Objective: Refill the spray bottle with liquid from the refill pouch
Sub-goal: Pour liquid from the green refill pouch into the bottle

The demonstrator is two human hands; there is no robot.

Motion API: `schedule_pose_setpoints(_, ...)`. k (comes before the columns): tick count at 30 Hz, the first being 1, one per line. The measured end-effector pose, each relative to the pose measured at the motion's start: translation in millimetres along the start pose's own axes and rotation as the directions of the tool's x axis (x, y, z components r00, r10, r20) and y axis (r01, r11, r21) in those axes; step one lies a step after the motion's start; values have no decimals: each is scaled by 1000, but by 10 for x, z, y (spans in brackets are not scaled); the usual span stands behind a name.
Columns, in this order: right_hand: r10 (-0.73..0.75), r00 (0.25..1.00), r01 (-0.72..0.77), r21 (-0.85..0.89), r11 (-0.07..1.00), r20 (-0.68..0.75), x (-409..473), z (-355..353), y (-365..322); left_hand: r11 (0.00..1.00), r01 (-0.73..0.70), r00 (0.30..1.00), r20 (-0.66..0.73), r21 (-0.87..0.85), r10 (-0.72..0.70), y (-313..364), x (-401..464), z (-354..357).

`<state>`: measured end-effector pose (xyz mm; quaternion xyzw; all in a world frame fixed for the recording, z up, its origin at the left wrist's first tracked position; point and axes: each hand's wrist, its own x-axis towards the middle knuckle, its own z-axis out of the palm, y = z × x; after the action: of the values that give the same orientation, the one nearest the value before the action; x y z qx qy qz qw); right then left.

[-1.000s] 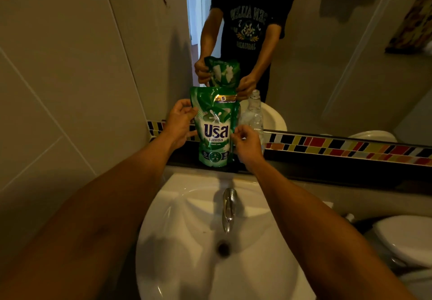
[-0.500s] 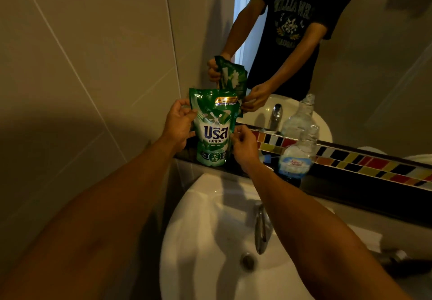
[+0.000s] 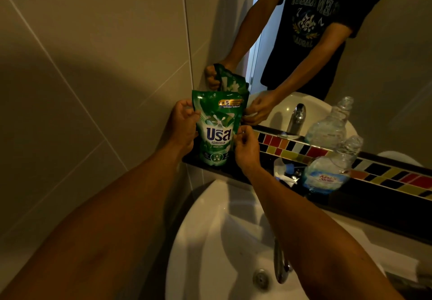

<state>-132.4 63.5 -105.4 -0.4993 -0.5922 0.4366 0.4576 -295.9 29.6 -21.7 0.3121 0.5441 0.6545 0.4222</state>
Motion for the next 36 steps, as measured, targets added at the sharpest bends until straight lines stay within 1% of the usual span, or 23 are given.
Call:
schedule_pose_setpoints(3,-13,1000,13,13,1000,-9,21,34,-12,1000,-15,1000,-1,-25,15,-27,17,-23)
schedule_pose_setpoints(8,-21,999,22,9,1000,-29,32,16,-13,998,-46,998,-49,-49,44,-66,1,7)
schedule_pose_setpoints(12,-31,999,31,32,999,-17,25,-8,-72,993,-87,994,-66,-85,81,-86,2,52)
schedule_pose_setpoints(16,24,1000,-24,60,998,-6,42,16,-121,990,-115,992,-60,-81,110,-56,25,116)
schedule_pose_setpoints(20,22,998,-19,51,999,-56,63,10,-110,989,-125,991,-60,-83,121,-81,91,119)
schedule_pose_setpoints(25,9,999,-6,61,998,-50,79,-5,-74,987,-112,993,-47,-117,107,-127,117,79)
schedule_pose_setpoints(31,28,1000,-29,77,997,9,-15,-67,-174,993,-50,998,-41,-104,46,-96,-5,-2)
schedule_pose_setpoints(34,62,998,-63,51,997,21,-113,-142,-249,999,12,1000,-24,-42,-13,-116,-99,-45)
schedule_pose_setpoints(36,81,997,-82,55,995,18,-213,-216,-291,998,54,997,-51,39,-52,-140,-174,-44)
